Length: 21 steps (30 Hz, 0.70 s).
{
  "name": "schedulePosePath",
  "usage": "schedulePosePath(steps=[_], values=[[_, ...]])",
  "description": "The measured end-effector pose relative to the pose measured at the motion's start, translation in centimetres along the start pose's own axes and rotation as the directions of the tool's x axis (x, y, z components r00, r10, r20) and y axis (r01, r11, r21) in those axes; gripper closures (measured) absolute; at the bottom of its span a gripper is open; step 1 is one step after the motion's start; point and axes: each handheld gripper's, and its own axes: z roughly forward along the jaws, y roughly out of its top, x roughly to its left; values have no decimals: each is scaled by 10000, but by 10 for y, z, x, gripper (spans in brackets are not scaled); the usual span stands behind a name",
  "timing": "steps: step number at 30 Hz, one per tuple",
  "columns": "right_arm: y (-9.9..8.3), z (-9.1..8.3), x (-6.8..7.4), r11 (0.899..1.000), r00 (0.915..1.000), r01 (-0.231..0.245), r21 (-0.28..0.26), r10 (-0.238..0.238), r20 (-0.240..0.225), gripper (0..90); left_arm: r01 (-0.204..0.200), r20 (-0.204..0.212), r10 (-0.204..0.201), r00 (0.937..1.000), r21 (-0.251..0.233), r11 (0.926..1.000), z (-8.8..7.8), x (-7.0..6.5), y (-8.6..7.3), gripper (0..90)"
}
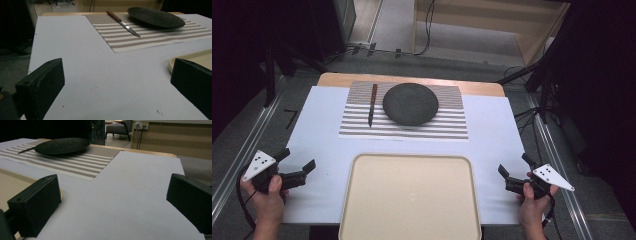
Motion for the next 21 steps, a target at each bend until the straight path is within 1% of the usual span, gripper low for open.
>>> schedulePosePath(steps=[2,3,5,7,9,11,15,19,21], values=[[0,0,0,10000,10000,-13,-31,12,-17,0,-81,-88,82,9999,46,10000,0,-1,1,0],[0,-1,0,10000,10000,-56,-29,56,-39,0,-149,-228,152,9996,147,9998,0,-2,2,0],[0,0,-1,10000,9999,-76,-28,76,-71,0,-156,-379,165,9991,229,9996,1,-4,4,0],[0,0,-1,10000,9999,-60,-23,60,-91,0,-144,-370,153,9992,235,9996,1,-7,8,0],[1,1,0,10000,10000,-40,25,40,-74,0,-225,-398,233,9989,208,9995,1,-10,14,0],[1,2,2,9999,10000,67,99,-67,-44,0,-324,-314,328,9990,141,9994,1,-13,19,0],[1,3,4,9993,9994,323,162,-322,-81,0,-270,-264,271,9993,42,9996,1,-15,23,0],[1,3,4,9995,9996,247,181,-246,-99,0,-207,-213,210,9996,110,9997,2,-16,25,0],[1,3,4,9995,9997,247,182,-245,-99,0,-211,-193,212,9996,66,9998,2,-17,29,0]])
